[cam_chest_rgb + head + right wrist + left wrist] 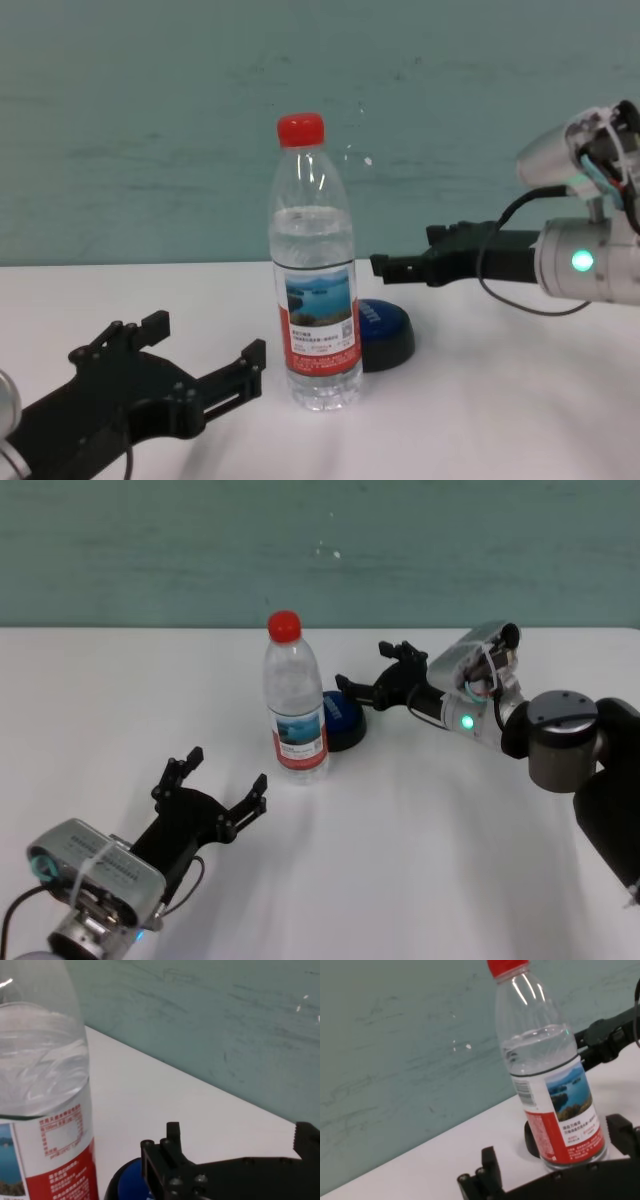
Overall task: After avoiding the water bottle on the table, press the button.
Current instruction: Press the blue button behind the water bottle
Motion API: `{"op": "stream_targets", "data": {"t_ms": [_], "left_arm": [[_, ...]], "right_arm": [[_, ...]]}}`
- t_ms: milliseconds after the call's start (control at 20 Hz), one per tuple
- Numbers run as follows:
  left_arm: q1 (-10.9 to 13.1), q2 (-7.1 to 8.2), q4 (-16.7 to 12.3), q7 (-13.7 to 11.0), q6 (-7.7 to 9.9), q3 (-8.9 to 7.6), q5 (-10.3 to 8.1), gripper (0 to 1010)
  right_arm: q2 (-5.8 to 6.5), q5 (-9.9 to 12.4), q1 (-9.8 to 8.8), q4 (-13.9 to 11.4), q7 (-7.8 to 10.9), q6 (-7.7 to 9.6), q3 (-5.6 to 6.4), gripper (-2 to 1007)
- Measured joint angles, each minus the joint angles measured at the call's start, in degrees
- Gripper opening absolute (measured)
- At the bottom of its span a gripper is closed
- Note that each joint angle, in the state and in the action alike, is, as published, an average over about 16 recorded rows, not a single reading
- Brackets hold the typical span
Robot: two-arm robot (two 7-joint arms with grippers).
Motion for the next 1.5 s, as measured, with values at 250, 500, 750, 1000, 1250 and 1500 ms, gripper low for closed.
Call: {"op": "stream_targets", "data": {"t_ms": [250,500,750,1000,1250,1500], "left_arm": [[0.0,0.0,0.0,0.0,0.0,0.0,0.0,1000],[0.0,0.0,0.0,0.0,0.0,0.0,0.0,1000],[0.0,0.0,0.0,0.0,0.0,0.0,0.0,1000],[0.0,0.0,0.0,0.0,0.0,0.0,0.0,1000],[0.0,0.0,0.0,0.0,0.0,0.0,0.0,1000],[0.0,0.0,0.0,0.0,0.0,0.0,0.0,1000]], "right_arm": [[-0.72,-0.4,0.4,1.53,0.27,-0.23,-0.28,1004],[-1.25,-0.63,0.46,3.1,0.59,-0.55,-0.41,1004],[-1.67,-0.78,0.52,4.8,0.93,-0.99,-0.41,1004],[-1.99,-0.92,0.62,6.26,1.26,-1.46,-0.32,1004],[-1.87,-0.91,0.33,5.55,1.33,-1.86,0.03,1004],[-1.14,-0.77,-0.58,2.42,1.06,-2.0,0.52,1004]]}}
